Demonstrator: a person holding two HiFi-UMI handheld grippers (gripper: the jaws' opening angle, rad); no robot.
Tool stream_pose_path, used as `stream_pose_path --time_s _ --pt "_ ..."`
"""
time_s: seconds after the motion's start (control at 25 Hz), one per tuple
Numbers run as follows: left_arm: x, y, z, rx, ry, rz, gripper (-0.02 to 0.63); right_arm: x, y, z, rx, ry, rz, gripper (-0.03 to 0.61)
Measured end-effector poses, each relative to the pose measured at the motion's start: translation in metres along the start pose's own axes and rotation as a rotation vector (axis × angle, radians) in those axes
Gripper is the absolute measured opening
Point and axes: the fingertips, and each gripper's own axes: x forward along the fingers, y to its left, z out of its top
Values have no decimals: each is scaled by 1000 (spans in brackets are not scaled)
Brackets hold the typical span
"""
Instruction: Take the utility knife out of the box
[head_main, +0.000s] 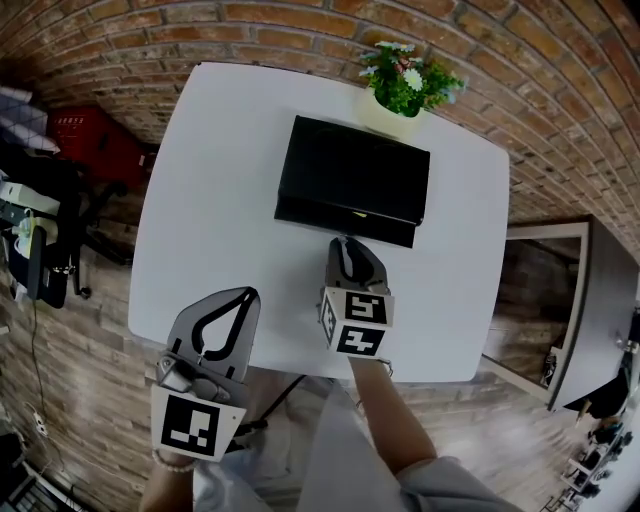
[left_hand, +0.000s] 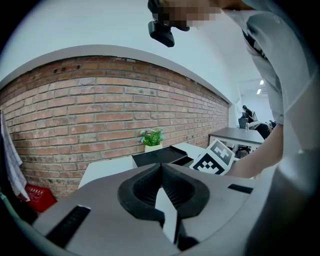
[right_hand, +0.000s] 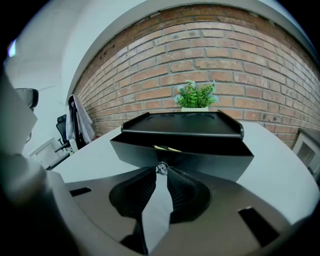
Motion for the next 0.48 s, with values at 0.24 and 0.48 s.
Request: stream_pose_path --time_s 0.24,0.48 --pt "3 -8 3 25 -15 -37 18 -14 8 -13 0 16 7 91" --pt "5 -15 3 47 -22 -70 18 -31 15 -27 1 34 16 91"
